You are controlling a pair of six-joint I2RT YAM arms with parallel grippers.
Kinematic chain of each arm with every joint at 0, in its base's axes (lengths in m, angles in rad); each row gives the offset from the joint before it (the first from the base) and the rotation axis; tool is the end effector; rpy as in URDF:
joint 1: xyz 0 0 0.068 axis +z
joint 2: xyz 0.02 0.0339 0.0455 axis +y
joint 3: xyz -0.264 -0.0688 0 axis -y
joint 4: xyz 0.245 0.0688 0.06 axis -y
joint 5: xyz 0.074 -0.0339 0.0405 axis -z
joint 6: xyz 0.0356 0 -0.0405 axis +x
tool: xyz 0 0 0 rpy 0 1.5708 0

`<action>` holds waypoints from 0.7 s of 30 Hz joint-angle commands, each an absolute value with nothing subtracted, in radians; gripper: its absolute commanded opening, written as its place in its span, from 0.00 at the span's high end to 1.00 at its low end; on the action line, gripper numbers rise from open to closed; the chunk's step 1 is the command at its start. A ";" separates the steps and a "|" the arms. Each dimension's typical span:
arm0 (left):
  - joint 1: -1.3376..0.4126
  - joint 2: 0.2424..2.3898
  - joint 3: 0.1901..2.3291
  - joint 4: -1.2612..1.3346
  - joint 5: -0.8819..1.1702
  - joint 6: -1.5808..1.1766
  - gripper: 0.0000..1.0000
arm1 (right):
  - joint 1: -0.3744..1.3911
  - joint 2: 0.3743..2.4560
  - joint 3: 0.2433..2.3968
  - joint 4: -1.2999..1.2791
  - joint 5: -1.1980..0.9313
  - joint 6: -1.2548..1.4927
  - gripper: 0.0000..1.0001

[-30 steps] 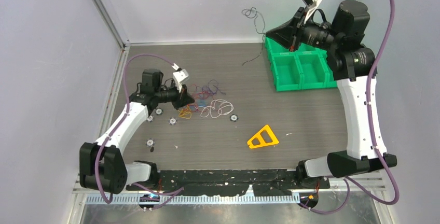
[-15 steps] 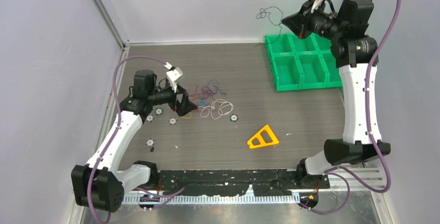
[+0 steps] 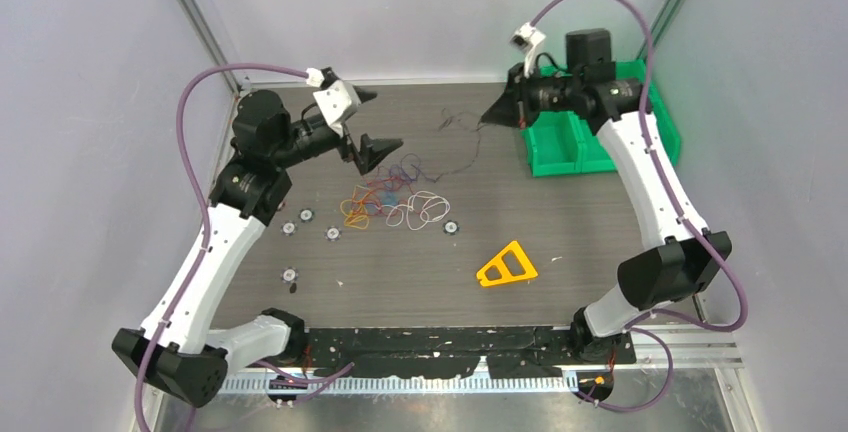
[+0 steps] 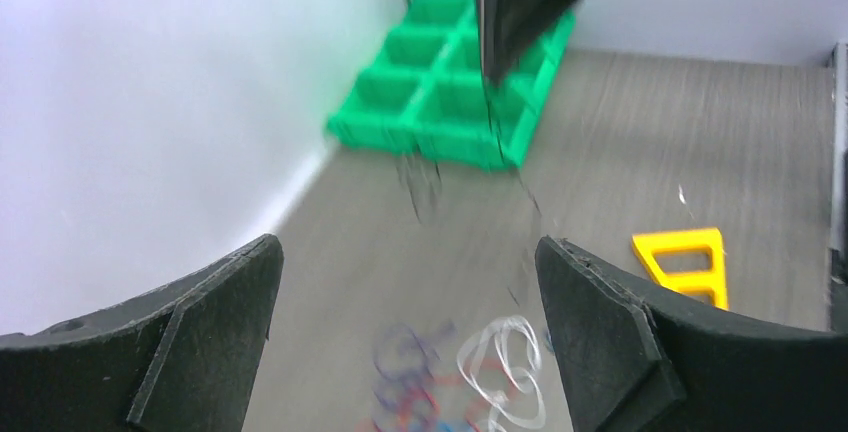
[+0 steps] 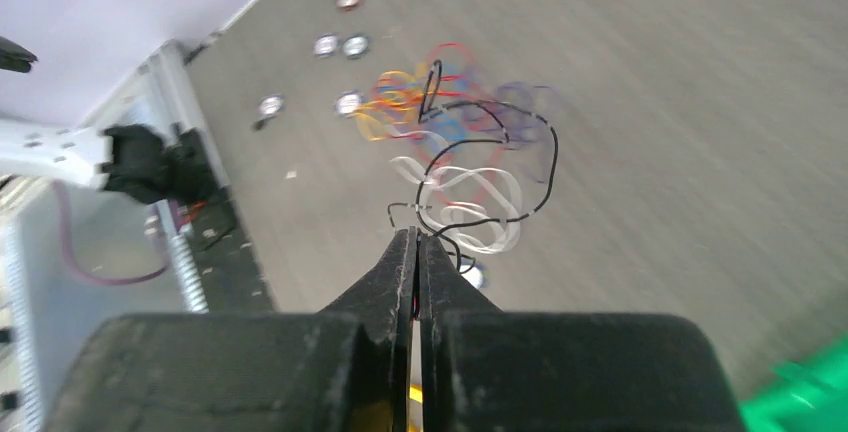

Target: Untangle the cables

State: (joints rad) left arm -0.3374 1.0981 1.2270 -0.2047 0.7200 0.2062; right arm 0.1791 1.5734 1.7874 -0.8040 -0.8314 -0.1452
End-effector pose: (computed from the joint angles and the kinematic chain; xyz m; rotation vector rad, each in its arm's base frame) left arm 0.2145 -0.1001 0.4319 0.9550 1.3736 -0.6893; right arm 0.3188 0.0845 0.4336 -0.7953 1.9151 0.9091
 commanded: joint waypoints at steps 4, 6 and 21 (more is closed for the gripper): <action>-0.555 1.209 1.309 -0.063 0.600 0.336 0.00 | 0.371 1.443 1.682 -0.634 -0.965 0.010 0.95; -0.597 1.234 1.294 -0.050 0.606 0.319 0.00 | 0.406 1.440 1.680 -0.614 -0.980 0.036 0.95; -0.615 1.177 0.967 0.002 0.620 0.299 1.00 | 0.372 1.373 1.691 -0.451 -1.104 0.245 0.95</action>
State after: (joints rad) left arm -0.6392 1.2770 1.0283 -0.0319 0.6174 0.2783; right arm 0.4160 1.4399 1.6733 -0.5236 -1.0576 0.1875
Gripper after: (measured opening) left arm 0.128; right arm 0.064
